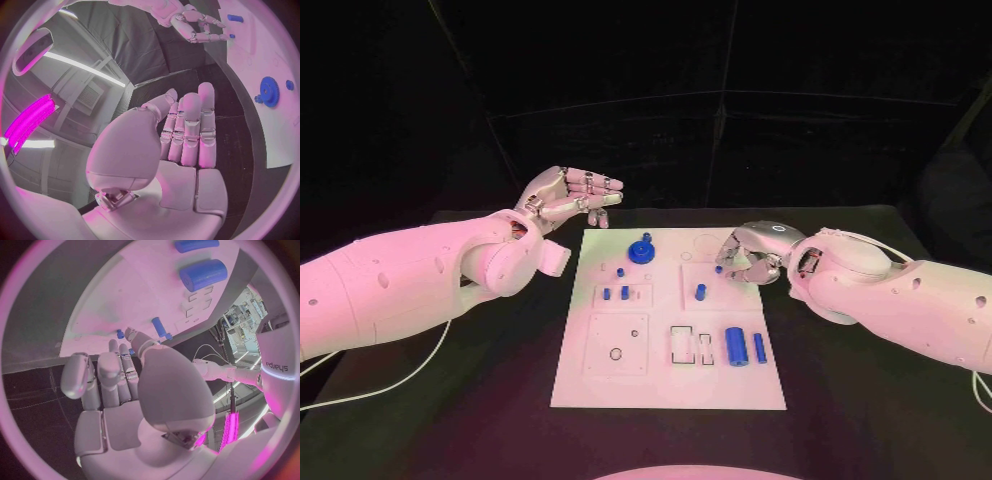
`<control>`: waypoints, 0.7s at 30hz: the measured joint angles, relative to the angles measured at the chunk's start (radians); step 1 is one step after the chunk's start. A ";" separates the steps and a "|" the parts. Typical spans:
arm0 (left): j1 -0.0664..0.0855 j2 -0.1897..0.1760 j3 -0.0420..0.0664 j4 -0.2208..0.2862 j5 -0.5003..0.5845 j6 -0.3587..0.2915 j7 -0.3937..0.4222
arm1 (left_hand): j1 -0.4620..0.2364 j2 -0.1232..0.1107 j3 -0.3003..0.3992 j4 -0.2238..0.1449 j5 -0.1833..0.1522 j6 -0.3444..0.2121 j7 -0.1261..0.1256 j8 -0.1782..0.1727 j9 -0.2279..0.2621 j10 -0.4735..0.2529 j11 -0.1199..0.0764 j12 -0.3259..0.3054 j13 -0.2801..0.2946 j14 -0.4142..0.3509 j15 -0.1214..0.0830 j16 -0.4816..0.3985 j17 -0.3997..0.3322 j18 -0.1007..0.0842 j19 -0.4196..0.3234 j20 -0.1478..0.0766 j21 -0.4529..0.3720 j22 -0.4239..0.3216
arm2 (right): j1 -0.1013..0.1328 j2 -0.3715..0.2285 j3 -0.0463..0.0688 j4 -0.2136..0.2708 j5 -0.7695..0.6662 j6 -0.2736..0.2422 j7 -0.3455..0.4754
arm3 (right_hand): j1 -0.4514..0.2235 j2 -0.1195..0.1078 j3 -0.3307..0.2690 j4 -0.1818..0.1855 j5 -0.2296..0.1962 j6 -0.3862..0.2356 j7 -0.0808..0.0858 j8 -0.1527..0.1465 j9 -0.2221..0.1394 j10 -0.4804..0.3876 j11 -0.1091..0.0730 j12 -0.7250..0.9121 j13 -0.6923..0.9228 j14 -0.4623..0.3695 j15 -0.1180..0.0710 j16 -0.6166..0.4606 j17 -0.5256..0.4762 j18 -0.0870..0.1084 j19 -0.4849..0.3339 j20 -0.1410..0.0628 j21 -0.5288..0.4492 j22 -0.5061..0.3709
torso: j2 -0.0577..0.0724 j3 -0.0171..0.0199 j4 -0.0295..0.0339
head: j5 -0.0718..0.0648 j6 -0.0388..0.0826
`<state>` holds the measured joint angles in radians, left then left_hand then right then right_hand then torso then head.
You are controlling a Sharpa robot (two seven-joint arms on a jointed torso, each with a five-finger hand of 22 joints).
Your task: Assemble the parts on the task board
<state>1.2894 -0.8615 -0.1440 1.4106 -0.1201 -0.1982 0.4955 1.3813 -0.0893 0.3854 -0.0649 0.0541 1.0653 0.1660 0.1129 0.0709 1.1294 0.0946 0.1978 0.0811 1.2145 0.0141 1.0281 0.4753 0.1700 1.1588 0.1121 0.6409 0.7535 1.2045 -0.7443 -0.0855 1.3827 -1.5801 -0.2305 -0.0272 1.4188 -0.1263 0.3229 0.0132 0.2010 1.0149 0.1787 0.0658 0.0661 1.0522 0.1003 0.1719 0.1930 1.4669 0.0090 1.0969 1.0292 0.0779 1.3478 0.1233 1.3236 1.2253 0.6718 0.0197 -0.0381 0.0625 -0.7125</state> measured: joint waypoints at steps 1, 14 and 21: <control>0.000 -0.001 0.000 0.002 0.013 -0.002 0.004 | 0.000 0.000 0.000 0.000 0.000 0.000 0.000 0.000 0.000 0.000 0.000 0.000 0.000 -0.002 -0.002 0.000 0.000 0.000 0.000 0.000 0.000 0.000 | -0.001 0.003 0.000 -0.002 -0.004 0.000 0.000 | 0.000 0.000 0.001 -0.001 0.000 -0.005 -0.001 0.000 0.000 0.000 0.000 -0.002 -0.004 0.000 0.000 0.005 0.003 0.000 0.000 0.000 0.002 0.002 | 0.000 0.0001 0.0002 | 0.000 0.000; -0.001 -0.007 -0.001 0.027 0.089 -0.019 0.023 | 0.000 0.000 0.000 0.000 0.000 -0.004 0.004 0.000 -0.002 -0.004 0.004 0.004 -0.001 -0.007 0.000 -0.004 -0.005 0.000 0.000 0.000 -0.010 -0.006 | -0.004 0.044 0.000 -0.035 -0.030 0.001 -0.009 | -0.004 -0.004 0.037 -0.002 -0.013 -0.014 0.005 0.000 0.000 -0.002 0.009 -0.007 -0.036 0.000 0.007 0.042 0.031 0.000 0.018 0.003 0.025 0.030 | 0.001 0.0002 0.0014 | 0.009 -0.008; -0.001 -0.009 -0.002 0.031 0.100 -0.021 0.023 | 0.000 0.000 0.000 0.000 0.000 -0.004 0.004 0.000 -0.002 -0.004 0.004 0.004 -0.001 -0.007 0.000 -0.004 -0.006 0.000 0.000 0.000 -0.010 -0.006 | -0.004 0.057 0.001 -0.049 -0.032 0.023 -0.018 | -0.012 0.004 0.069 -0.006 -0.020 -0.006 0.000 0.000 0.002 0.019 0.008 -0.007 -0.052 0.000 0.007 0.070 0.052 0.000 0.028 0.000 0.043 0.052 | 0.001 -0.0001 0.0014 | 0.008 -0.013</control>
<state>1.2888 -0.8702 -0.1459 1.4418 -0.0206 -0.2192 0.5182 1.3813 -0.0894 0.3853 -0.0649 0.0541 1.0614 0.1697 0.1129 0.0693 1.1256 0.0985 0.2015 0.0797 1.2077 0.0144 1.0243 0.4696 0.1697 1.1588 0.1121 0.6314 0.7471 1.2008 -0.6872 -0.0849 1.3335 -1.6123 -0.2079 -0.0450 1.4065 -0.1221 0.3922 0.0076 0.1806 1.0093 0.1791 0.0658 0.0683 1.0717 0.1081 0.1653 0.1406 1.4668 0.0161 1.1669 1.0814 0.0777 1.3763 0.1233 1.3670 1.2768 0.6724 0.0196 -0.0366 0.0706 -0.7258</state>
